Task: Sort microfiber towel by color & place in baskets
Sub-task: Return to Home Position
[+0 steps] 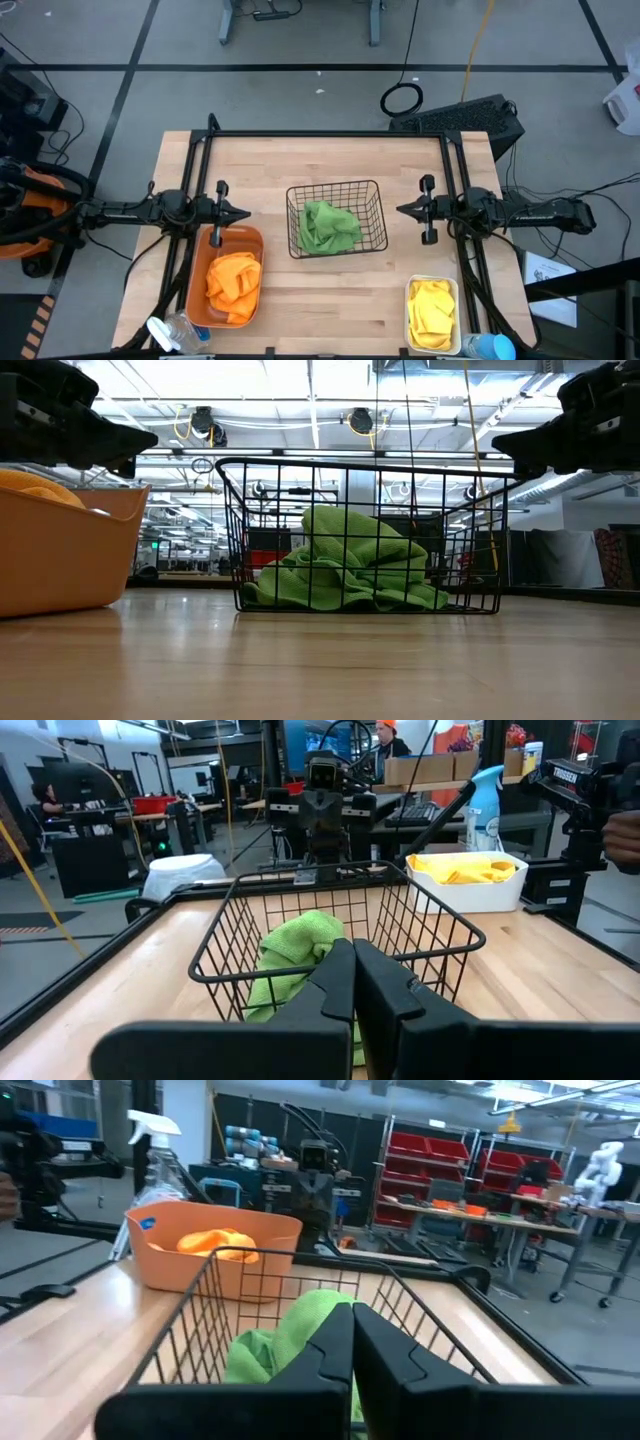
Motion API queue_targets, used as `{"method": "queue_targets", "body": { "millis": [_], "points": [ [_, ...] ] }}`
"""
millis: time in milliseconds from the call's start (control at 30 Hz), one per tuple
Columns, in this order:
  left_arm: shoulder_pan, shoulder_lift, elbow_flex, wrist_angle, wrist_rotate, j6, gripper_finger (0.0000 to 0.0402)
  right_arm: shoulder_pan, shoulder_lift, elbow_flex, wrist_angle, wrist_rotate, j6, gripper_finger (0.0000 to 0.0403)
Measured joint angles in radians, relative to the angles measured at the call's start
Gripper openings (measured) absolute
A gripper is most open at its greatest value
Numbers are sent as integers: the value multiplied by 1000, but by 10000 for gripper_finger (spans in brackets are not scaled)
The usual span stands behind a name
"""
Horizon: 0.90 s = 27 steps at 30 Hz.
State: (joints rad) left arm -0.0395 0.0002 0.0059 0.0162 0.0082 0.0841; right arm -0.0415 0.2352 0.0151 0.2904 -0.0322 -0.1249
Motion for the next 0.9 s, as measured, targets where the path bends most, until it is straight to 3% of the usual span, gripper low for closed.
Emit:
{"method": "queue_targets", "body": {
  "millis": [333,733,900],
  "points": [
    [0,0,0,-2,-1,0,4,-30,-16,0,-77,-4,57,0],
    [0,0,-1,-5,-18,-1,4,-30,-228,1,-269,-15,97,0],
    [0,0,-1,-5,-16,-1,4,-30,-233,5,-275,-19,86,0]
  ]
}}
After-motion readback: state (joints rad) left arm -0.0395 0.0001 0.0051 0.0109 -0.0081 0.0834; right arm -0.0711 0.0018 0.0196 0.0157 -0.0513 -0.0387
